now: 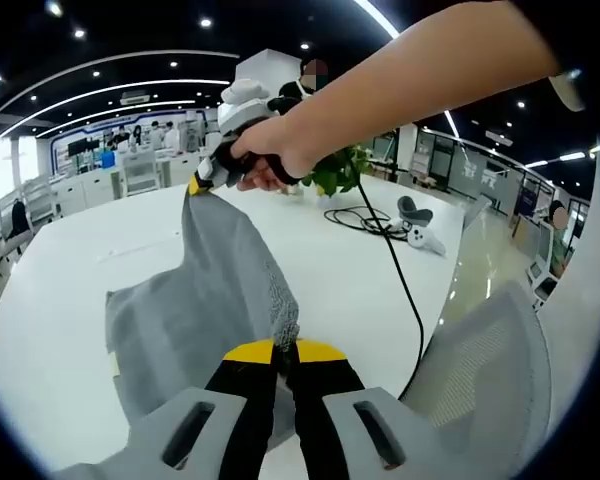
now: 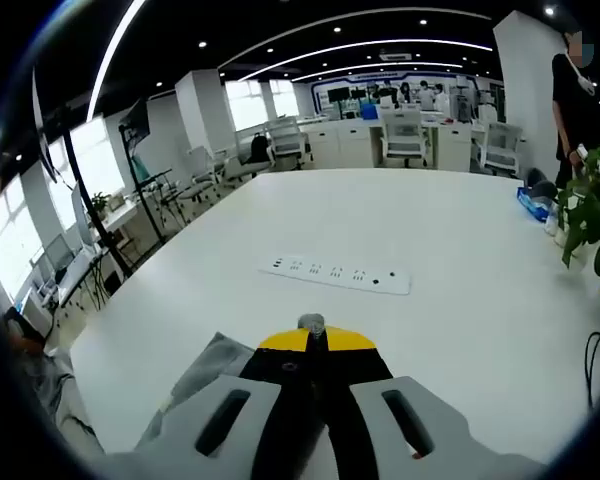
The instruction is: Fold the towel on the table until its edges align and the towel forms a compact rectangular stack.
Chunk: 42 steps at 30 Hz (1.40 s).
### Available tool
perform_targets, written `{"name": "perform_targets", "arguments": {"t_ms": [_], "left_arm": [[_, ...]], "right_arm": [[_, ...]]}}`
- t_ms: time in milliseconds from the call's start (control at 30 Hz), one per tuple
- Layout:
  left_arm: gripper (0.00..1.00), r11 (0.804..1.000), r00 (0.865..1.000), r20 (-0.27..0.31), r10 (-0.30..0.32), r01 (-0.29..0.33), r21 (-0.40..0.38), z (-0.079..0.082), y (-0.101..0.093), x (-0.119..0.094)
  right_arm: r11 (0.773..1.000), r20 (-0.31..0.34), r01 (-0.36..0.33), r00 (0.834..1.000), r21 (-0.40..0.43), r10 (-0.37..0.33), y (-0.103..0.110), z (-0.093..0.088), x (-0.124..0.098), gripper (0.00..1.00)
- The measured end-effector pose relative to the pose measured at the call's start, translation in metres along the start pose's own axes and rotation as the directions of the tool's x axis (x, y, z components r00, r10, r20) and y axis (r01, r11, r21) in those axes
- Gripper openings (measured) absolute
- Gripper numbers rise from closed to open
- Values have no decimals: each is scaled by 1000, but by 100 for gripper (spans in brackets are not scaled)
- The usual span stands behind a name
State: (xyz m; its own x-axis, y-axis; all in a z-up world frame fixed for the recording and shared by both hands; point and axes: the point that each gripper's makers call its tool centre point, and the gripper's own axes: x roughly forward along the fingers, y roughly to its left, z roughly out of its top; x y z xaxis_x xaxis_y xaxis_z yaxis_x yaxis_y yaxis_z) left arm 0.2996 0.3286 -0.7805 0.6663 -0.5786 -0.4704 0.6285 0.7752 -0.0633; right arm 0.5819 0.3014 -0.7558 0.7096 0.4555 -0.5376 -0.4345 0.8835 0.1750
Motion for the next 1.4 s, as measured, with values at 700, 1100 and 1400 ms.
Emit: {"name": "perform_targets", "arguments": {"t_ms": [700, 1100, 1400], "left_arm": [[5, 990, 996, 23, 89, -86, -108, -17, 44, -37], [5, 977, 992, 39, 120, -111, -181, -22, 67, -49], [5, 976, 991, 2, 136, -134, -169, -36, 77, -55]], "right_arm": [[999, 11, -8, 1000, -37, 8, 50, 14, 28, 1], [998, 1, -21, 1000, -66, 22, 74, 17, 39, 1], [998, -13, -29, 1000, -64, 28, 84, 9, 50, 1]]}}
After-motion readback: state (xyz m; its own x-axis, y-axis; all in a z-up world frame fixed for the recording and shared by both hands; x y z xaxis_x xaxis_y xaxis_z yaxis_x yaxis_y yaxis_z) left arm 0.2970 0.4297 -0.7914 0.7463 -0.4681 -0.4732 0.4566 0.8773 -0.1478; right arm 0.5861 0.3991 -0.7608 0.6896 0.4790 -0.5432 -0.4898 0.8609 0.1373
